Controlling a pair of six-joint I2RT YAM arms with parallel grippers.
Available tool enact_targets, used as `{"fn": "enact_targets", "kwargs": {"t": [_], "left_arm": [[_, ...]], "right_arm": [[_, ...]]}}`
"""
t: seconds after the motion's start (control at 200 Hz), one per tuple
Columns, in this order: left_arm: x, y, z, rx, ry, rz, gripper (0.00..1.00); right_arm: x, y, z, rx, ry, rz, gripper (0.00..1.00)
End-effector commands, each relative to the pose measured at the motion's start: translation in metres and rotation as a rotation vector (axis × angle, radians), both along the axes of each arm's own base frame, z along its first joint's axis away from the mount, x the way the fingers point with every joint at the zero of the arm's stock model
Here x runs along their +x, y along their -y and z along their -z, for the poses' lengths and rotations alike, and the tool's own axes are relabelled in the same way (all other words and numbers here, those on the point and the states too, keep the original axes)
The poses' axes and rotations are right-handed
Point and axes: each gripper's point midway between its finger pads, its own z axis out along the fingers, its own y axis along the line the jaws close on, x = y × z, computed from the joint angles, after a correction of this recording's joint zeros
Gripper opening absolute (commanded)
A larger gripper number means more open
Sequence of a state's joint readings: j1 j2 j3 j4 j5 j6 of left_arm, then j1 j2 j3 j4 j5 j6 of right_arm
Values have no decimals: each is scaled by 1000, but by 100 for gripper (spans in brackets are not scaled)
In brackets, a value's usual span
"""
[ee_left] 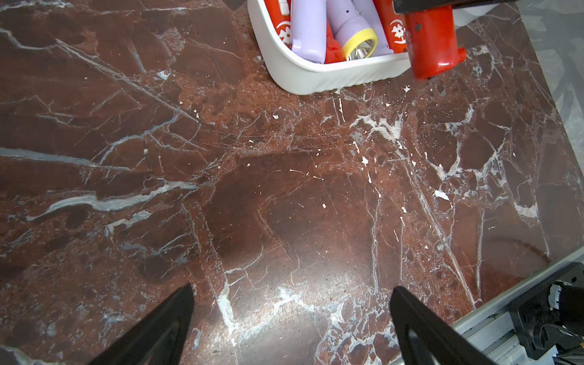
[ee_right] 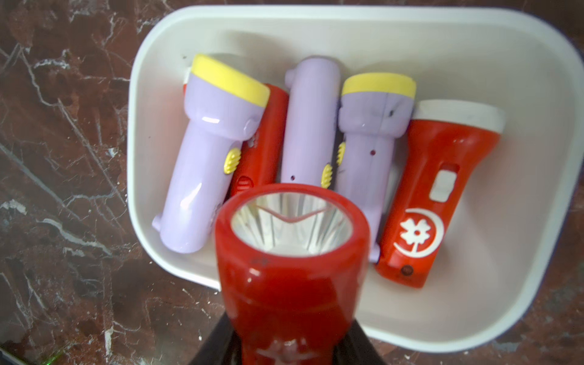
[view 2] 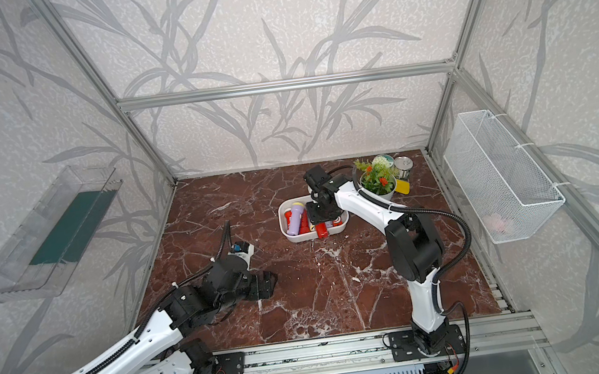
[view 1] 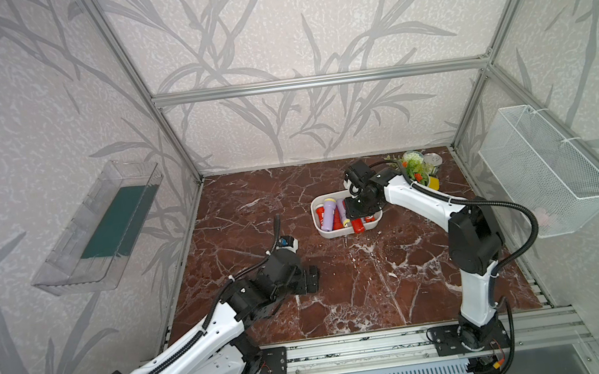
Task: Put the flashlights into the storage boxes
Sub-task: Place the flashlight at the storage box.
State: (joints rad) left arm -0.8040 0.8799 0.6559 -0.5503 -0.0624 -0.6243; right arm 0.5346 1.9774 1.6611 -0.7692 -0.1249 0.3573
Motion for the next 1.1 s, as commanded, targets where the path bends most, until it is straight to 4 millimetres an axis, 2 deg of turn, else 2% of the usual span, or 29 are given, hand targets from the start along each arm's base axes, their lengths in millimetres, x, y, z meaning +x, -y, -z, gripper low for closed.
{"fn": "enact_targets", "kwargs": {"t": [0.0,0.35,0.56,0.695,0.785,0.875,1.005,1.095], "left_arm": [[11,6,-15,-3,46,-3,99],[22,15,-19,16,51,5,99],[27,19,-18,29,43,10,99],[30,23,-17,31,38,18,99],[32,25,-18,32,38,22,99],[33,26,-18,33,40,23,99],[35,26,-18,36,43,19,99],[37,26,-19,40,49,15,99]], "right_arm": [[10,4,-1,21,-21,-15,41],[50,23,17,64,-52,45,41],[57,24,37,61,-92,45,41],[58,25,42,62,-99,45,44],[58,25,41,61,-94,45,52],[56,25,34,71,-80,40,68],[53,25,13,97,-36,28,83],[47,27,-6,107,-5,21,88]]}}
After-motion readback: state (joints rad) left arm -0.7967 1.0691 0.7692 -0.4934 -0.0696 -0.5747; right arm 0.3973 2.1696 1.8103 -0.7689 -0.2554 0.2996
